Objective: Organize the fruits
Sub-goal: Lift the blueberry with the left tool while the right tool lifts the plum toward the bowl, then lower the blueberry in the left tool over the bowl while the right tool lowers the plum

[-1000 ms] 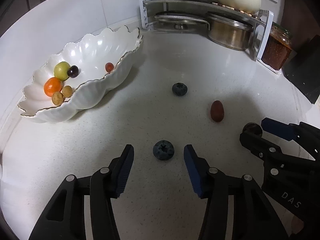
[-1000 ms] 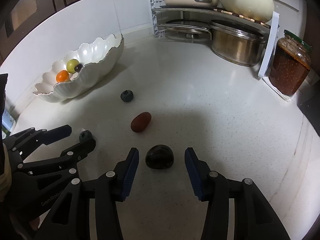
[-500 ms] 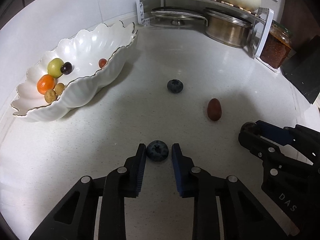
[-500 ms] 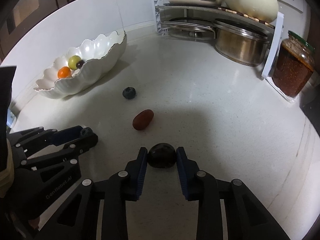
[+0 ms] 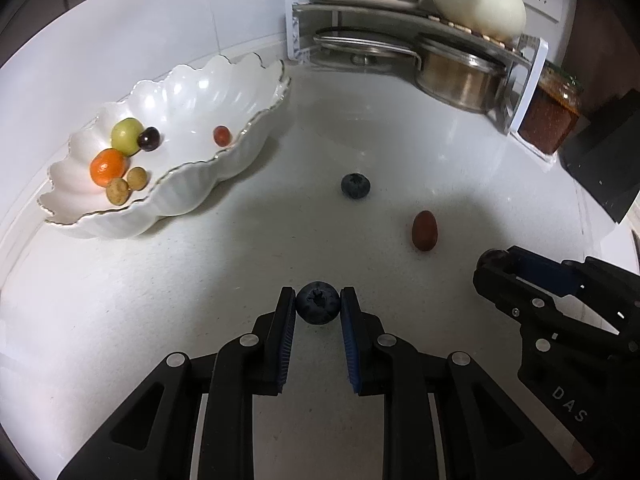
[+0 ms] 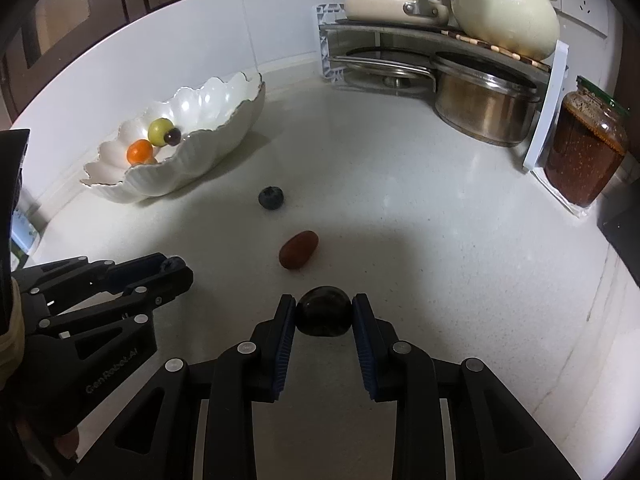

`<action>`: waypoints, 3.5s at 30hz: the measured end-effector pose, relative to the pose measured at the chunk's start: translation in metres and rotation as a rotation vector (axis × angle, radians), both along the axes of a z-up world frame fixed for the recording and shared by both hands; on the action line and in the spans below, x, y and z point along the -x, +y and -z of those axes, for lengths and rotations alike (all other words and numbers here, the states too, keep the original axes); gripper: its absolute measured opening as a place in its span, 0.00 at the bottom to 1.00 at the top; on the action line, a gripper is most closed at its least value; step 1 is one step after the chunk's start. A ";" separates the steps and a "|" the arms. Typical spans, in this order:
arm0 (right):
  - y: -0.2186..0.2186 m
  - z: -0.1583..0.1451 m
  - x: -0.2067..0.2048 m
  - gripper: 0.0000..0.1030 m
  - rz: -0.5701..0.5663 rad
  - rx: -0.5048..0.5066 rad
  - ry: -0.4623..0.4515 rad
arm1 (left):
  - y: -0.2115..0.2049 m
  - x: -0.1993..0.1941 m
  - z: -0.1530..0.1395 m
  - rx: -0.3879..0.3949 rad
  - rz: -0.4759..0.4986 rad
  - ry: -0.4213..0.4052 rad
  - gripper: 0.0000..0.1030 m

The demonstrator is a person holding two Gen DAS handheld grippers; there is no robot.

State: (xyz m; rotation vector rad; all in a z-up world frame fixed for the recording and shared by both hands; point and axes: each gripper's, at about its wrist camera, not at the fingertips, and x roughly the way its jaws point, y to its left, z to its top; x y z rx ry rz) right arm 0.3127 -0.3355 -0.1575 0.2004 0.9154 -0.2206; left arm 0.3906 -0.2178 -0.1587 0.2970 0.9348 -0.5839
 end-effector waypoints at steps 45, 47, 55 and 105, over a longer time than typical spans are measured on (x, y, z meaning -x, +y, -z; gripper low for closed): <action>0.071 -0.116 0.010 0.29 -0.141 0.084 -0.311 | 0.098 0.033 -0.116 0.154 -0.200 -0.257 0.23; 0.074 -0.119 0.009 0.29 -0.146 0.088 -0.324 | 0.102 0.032 -0.122 0.157 -0.208 -0.274 0.23; 0.085 -0.131 0.000 0.29 -0.161 0.094 -0.367 | 0.111 0.027 -0.138 0.156 -0.238 -0.334 0.23; 0.077 -0.159 -0.150 0.29 -0.220 0.081 -0.325 | 0.090 -0.099 -0.167 0.093 -0.319 -0.359 0.23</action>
